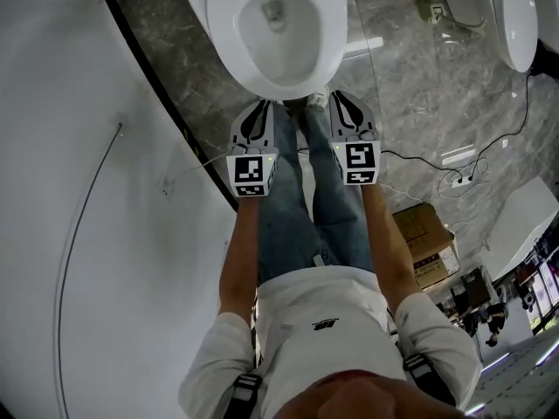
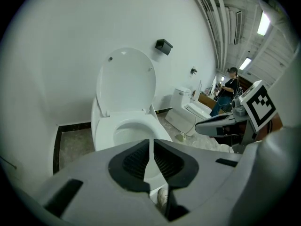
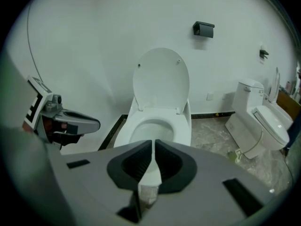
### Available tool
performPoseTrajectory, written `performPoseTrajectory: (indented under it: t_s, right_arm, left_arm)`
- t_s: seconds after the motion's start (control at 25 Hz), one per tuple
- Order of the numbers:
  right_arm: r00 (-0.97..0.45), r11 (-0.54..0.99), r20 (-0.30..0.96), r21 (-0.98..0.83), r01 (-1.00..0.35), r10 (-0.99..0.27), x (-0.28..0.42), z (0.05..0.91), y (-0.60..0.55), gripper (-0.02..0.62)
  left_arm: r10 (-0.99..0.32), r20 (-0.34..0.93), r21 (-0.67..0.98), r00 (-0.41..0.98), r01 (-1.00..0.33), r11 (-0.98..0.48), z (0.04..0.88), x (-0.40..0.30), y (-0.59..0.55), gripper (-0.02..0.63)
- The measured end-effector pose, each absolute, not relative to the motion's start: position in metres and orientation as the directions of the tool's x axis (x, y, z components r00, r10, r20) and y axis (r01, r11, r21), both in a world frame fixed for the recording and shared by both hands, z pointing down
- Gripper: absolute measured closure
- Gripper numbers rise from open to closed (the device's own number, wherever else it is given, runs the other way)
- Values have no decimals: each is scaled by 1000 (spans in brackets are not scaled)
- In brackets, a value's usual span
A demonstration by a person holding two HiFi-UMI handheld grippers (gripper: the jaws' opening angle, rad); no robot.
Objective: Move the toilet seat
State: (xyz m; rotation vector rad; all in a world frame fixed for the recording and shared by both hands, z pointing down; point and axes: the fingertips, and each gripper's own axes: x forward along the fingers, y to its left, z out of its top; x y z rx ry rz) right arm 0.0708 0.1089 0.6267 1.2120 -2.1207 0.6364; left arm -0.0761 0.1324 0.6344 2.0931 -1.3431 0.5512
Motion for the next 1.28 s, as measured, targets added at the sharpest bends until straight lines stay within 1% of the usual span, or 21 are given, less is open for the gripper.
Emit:
performPoseTrajectory:
  t_s: [0.56,0.68,0.88,0.92,0.96,1.12,1.28]
  right_arm:
    - [-374,450,765,-124,-884,-524,84,697,120,558]
    - [-374,445,776,-135,-885,-508,84,713,122,515]
    - [-369,421,790,-157,-894,-489,87,735,121,492]
    - [-369,415,793,-164,-895,-484,87,741,120,477]
    - [-369,407,797,-172,-897,-478,87,746,120,463]
    - [-355,365,815,-191,-911,-458,93,765,120,434]
    - [-348,325,835,-217,-920,-427,96,782,124,403]
  left_arm:
    - [-617,691,262,375,-927,-270,705,-86,146,569]
    - [-612,699,275,370,-929,-248,719,-90,149,568]
    - [-583,729,285,359,-933,-219,742,-93,154,564]
    - [-576,736,287,356,-934,-211,747,-95,154,534]
    - [-568,744,290,353,-936,-202,753,-96,155,481]
    - [-543,770,295,335,-942,-161,774,-103,160,465]
    - [-518,791,309,324,-944,-119,791,-109,164,432]
